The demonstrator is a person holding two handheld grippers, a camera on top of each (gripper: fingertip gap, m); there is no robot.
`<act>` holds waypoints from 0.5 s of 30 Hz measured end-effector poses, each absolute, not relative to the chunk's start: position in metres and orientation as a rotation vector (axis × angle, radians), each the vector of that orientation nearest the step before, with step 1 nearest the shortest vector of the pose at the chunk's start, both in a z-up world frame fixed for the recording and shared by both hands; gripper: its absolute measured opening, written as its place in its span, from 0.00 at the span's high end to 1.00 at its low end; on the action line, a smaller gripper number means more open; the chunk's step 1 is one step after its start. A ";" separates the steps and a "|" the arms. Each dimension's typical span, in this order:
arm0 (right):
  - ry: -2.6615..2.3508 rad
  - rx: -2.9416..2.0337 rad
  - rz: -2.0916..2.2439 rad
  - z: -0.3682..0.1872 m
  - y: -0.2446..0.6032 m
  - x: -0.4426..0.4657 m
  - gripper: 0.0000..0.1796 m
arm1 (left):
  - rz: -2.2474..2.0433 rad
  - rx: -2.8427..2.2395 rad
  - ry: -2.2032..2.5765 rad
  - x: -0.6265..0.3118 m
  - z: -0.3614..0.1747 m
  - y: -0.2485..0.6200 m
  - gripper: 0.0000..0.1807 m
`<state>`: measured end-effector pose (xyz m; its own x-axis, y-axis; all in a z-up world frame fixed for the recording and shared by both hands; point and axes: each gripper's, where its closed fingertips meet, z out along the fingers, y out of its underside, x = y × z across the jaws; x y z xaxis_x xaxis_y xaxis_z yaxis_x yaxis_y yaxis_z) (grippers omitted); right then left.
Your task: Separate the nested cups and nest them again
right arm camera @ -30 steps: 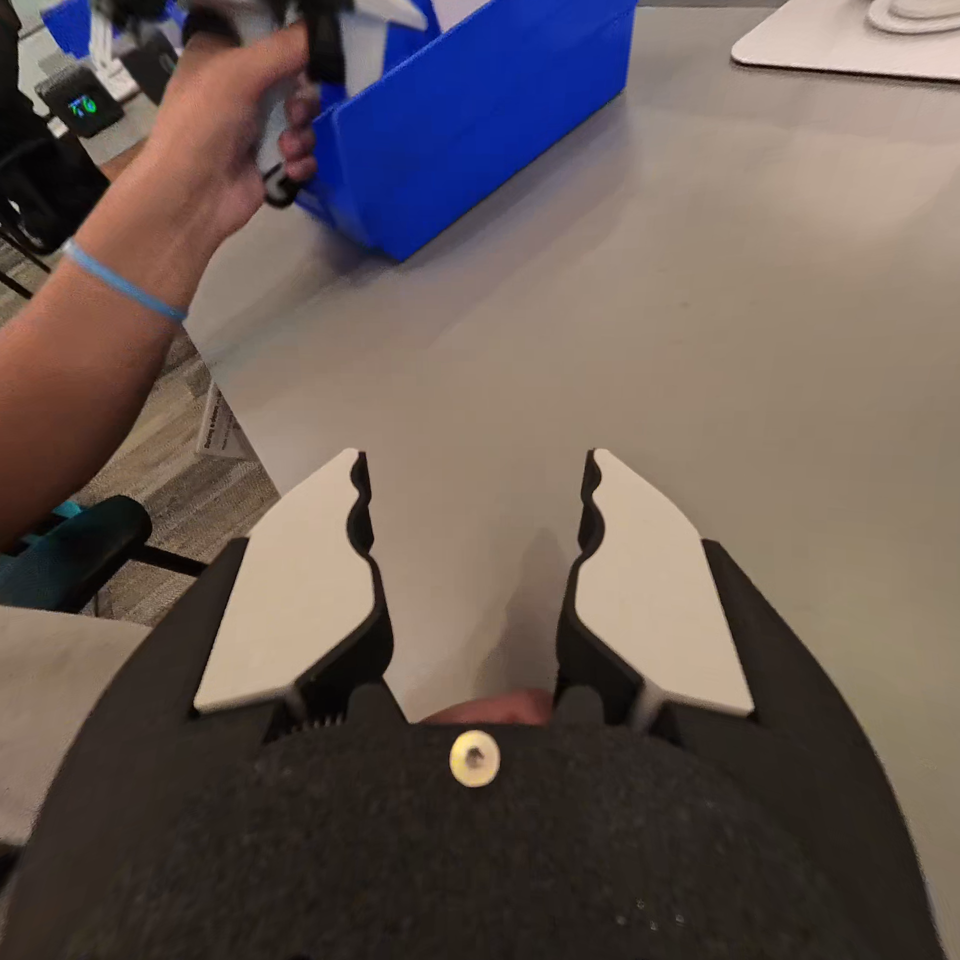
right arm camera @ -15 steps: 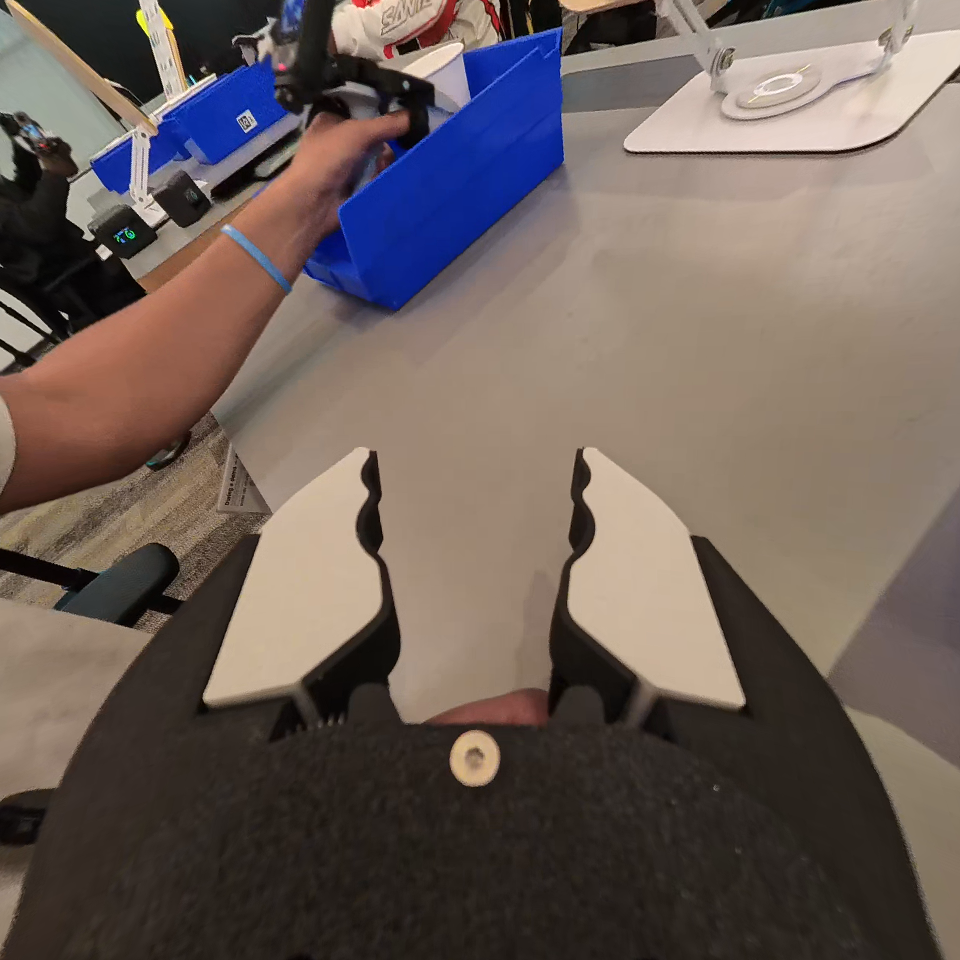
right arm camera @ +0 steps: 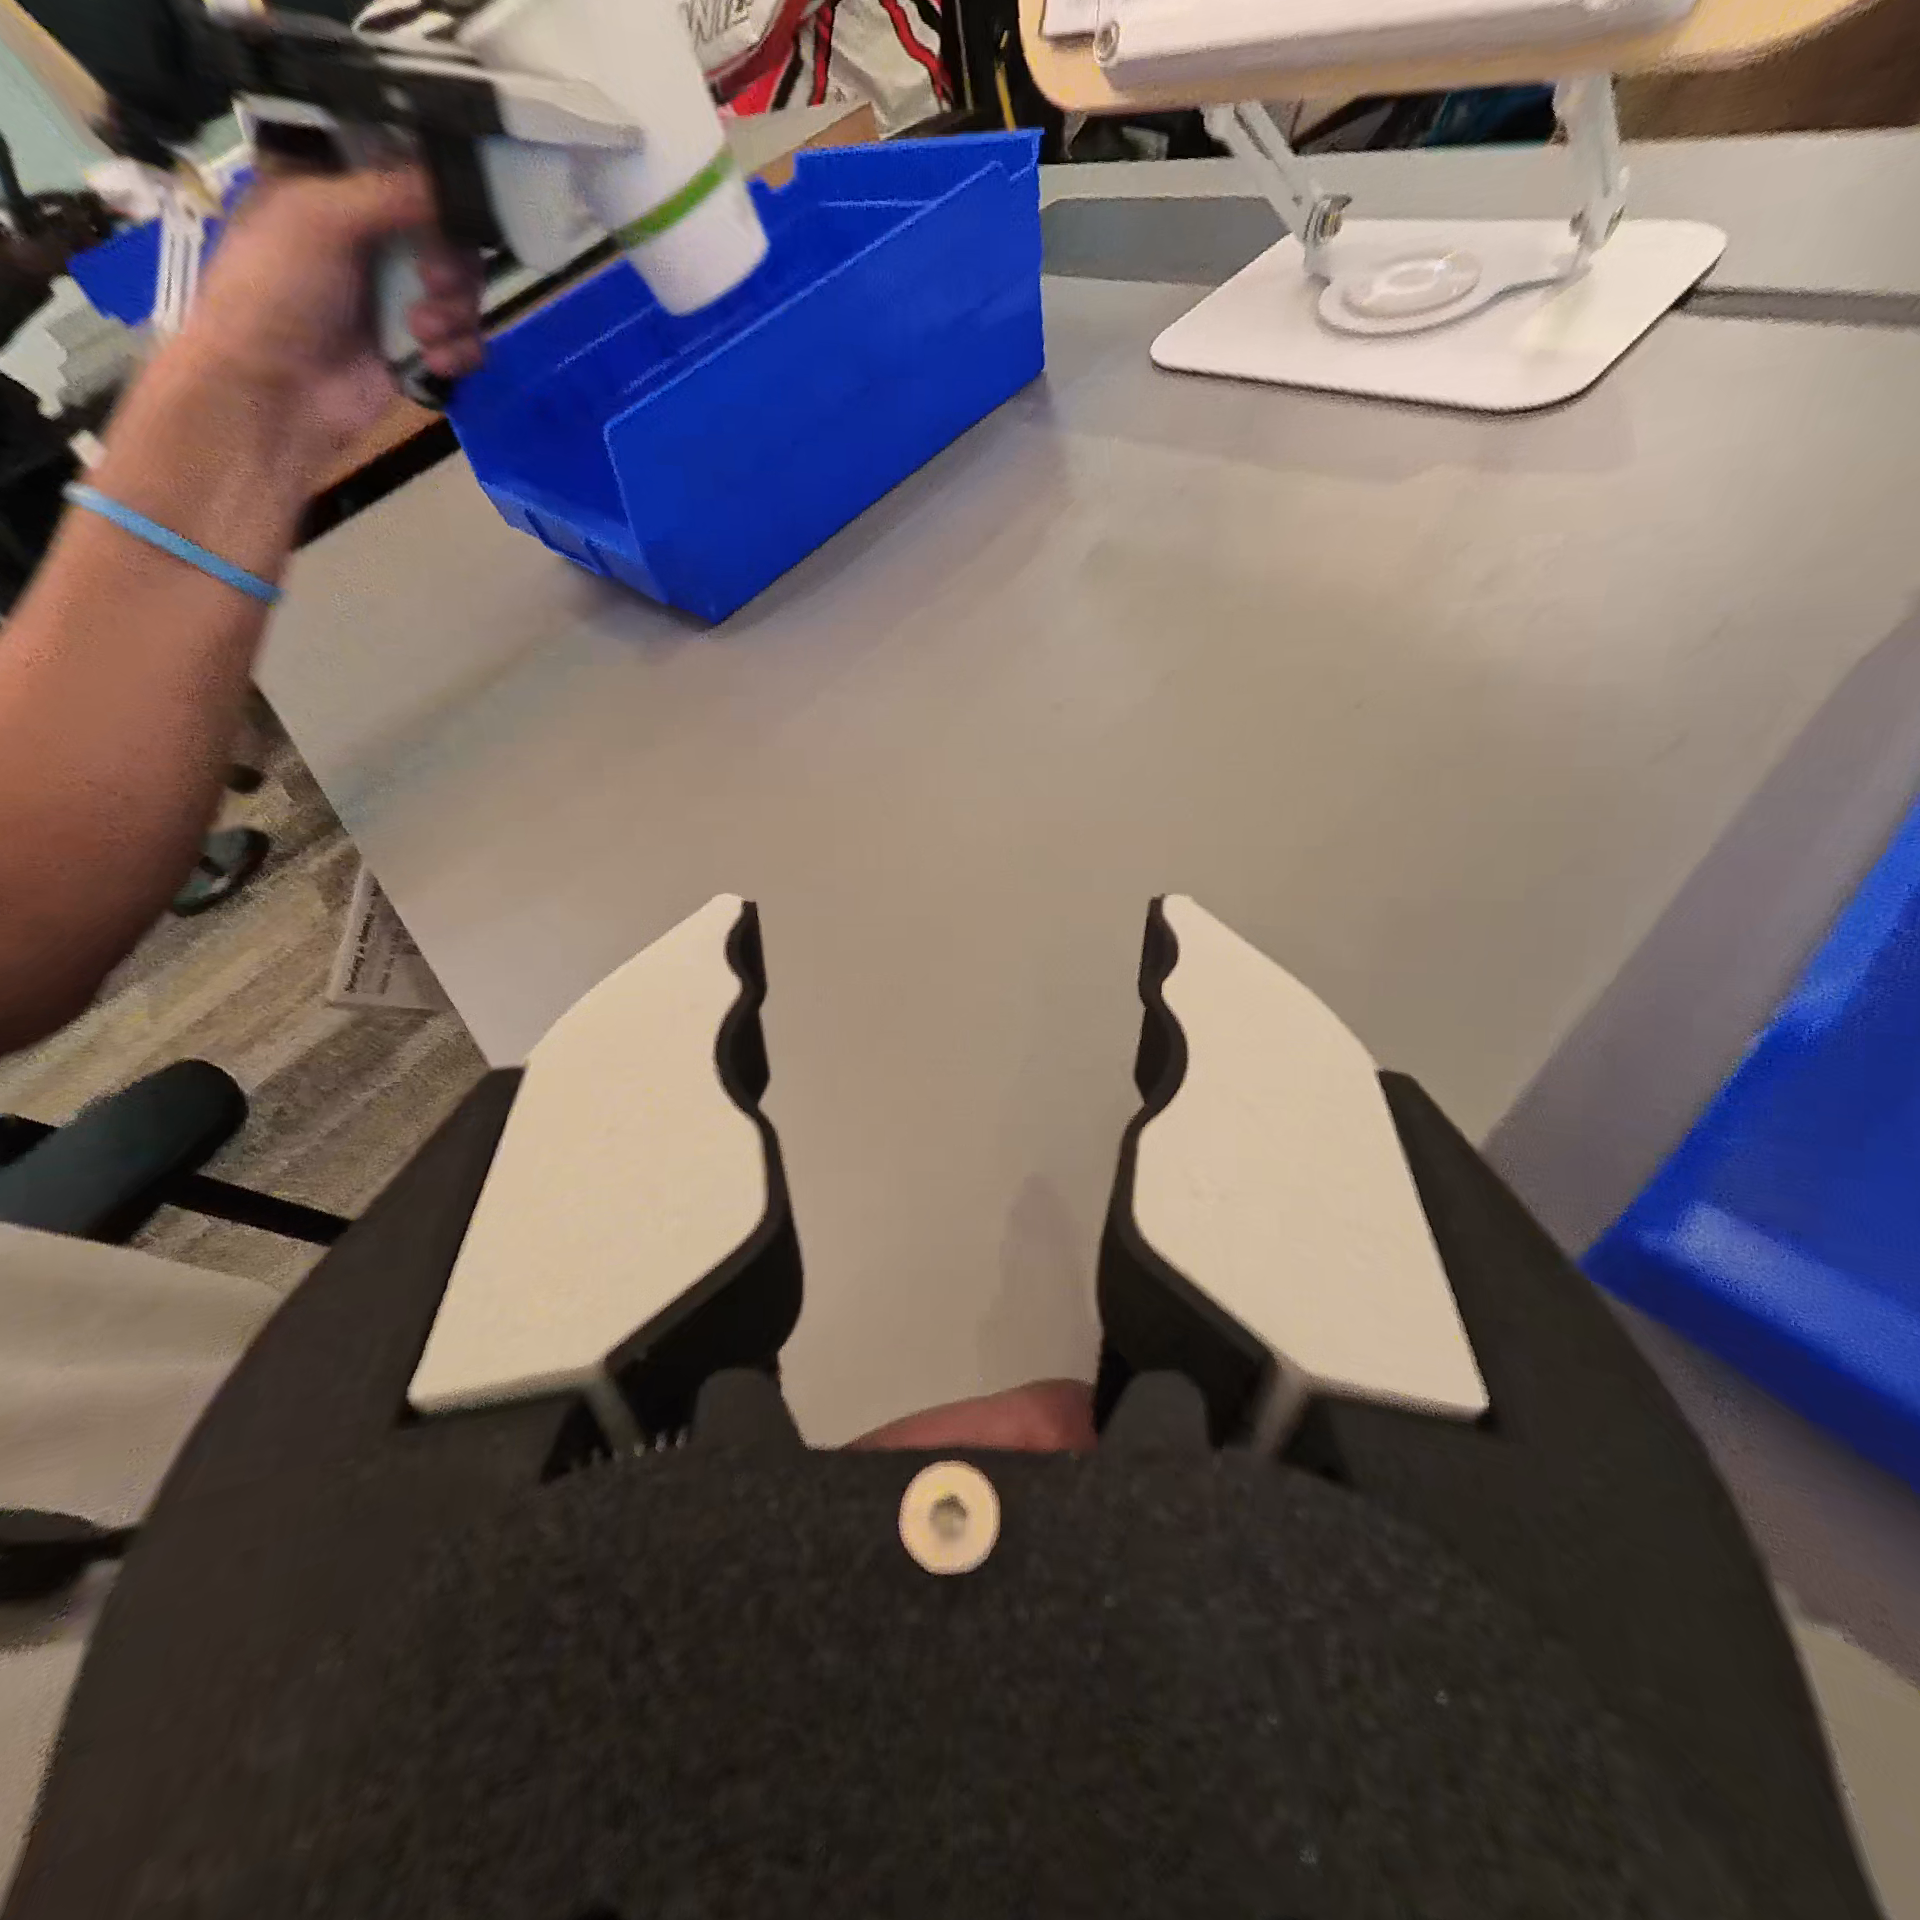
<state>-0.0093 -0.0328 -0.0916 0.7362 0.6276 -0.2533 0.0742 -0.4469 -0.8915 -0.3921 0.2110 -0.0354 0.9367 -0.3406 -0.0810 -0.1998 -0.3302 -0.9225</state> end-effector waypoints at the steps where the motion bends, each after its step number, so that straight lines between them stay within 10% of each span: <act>1: -0.569 -1.945 0.694 -0.088 -0.031 -0.006 0.61 | -0.185 -1.907 0.480 -0.385 -0.024 0.190 0.55; 15: -1.540 -1.683 0.559 0.003 0.001 -0.088 0.48 | -0.685 -1.573 1.580 -0.162 -0.014 0.002 0.54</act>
<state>-0.0881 0.0015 0.0028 0.1716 0.9692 0.1766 0.6301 0.0298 -0.7760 -0.1619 0.0015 -0.0141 0.0792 -0.9847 -0.1554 -0.5597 0.0851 -0.8243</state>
